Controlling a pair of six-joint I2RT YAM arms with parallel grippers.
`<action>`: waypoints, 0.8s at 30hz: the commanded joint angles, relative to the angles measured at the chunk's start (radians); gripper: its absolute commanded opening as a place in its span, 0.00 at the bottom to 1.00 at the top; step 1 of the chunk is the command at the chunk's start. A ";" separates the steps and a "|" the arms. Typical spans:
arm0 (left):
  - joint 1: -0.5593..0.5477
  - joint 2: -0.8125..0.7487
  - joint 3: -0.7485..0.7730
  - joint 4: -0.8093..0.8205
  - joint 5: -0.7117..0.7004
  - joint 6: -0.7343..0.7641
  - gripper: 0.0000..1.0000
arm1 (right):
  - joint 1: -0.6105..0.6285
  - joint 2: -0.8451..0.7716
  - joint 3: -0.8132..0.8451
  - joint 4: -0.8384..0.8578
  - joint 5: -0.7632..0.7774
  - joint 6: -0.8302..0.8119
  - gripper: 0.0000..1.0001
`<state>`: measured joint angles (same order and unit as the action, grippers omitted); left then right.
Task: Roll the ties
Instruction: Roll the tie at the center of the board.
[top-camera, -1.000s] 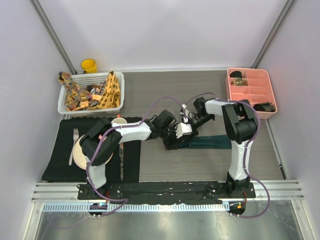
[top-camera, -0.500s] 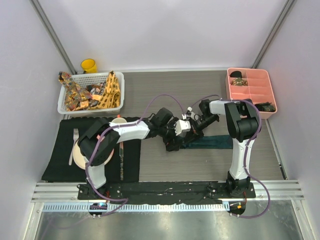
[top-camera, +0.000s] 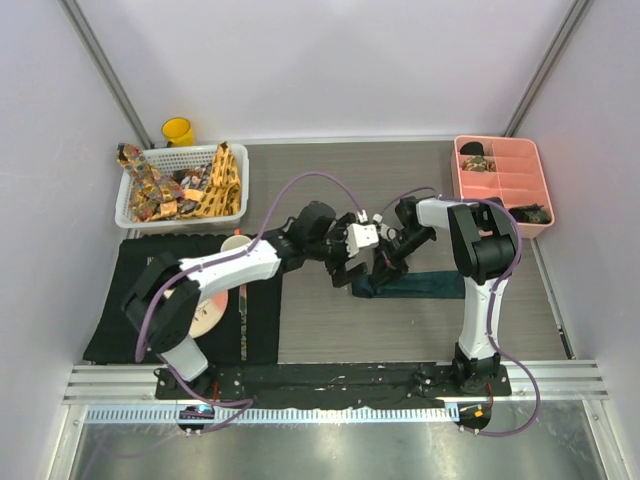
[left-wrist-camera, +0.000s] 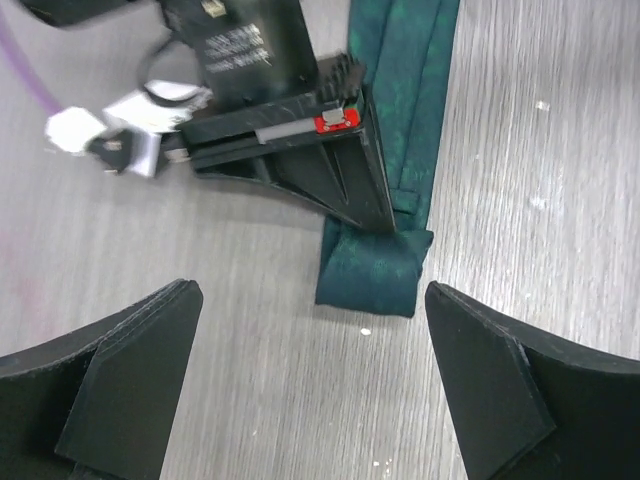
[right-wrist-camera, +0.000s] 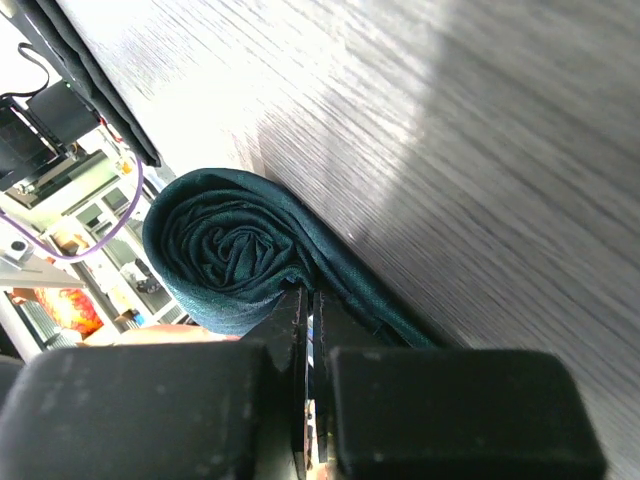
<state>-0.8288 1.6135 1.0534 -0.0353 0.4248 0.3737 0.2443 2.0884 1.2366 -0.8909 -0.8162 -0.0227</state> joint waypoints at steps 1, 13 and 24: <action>0.013 0.097 0.083 -0.151 0.057 0.051 1.00 | 0.023 0.035 0.003 0.124 0.167 -0.031 0.01; 0.005 0.164 -0.078 0.170 0.118 0.025 0.95 | 0.072 0.022 -0.016 0.191 0.117 0.021 0.01; 0.003 0.213 -0.124 0.229 0.112 -0.007 0.63 | 0.102 -0.001 -0.017 0.213 0.046 0.076 0.01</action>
<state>-0.8234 1.8168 0.9424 0.1070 0.5388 0.3946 0.3252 2.0880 1.2343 -0.7868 -0.8593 0.0505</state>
